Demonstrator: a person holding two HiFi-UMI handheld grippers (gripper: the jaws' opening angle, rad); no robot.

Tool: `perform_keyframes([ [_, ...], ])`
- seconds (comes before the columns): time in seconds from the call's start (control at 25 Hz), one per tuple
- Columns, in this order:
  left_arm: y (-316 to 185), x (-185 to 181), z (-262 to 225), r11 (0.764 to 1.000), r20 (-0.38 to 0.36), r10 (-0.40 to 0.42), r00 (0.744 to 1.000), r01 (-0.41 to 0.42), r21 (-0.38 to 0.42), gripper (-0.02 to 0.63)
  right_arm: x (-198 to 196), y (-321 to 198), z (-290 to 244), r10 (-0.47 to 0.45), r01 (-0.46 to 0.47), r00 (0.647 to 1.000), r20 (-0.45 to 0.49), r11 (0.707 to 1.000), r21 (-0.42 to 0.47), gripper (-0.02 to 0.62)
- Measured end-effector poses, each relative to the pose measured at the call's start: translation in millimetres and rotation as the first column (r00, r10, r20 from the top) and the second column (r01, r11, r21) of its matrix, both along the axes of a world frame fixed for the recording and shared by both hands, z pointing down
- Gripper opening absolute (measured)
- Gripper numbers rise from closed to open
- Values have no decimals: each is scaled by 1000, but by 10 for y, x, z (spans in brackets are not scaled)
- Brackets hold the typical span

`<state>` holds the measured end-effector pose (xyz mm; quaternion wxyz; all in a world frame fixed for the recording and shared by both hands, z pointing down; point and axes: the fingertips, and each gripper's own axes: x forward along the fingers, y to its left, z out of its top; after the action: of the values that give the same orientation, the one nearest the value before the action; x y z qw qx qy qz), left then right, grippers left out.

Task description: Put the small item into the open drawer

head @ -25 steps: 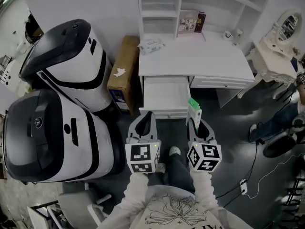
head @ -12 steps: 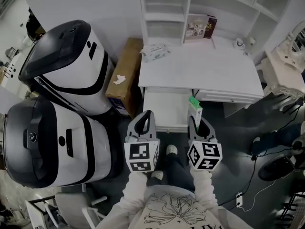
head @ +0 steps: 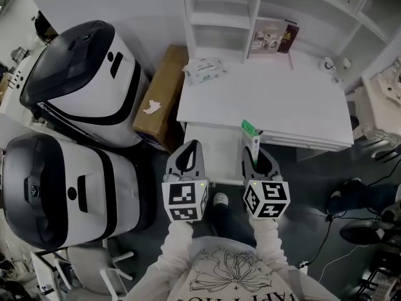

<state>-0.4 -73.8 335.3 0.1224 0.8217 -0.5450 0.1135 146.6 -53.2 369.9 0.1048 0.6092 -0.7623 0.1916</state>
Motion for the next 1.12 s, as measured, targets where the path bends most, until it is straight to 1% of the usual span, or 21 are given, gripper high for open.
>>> perform_keyframes([
  [0.2,-185,66,158,999,10,-24,1000,25,-35,6,48,-243,159,-41,42,999,4,999,-34,91],
  [0.56,-373,-42,511,993,28,-56,998,59,-103,6,-84,-483,527,-97,97,995,10,989,-107,91],
  [0.88,-555,-125,941,981,45,-32,998,40,-189,6,-277,-651,975,-137,135,991,6,970,-201,91],
  [1.12,-657,-184,1260,967,58,-3,998,18,-256,6,-438,-670,1379,-175,166,985,-1,941,-294,91],
])
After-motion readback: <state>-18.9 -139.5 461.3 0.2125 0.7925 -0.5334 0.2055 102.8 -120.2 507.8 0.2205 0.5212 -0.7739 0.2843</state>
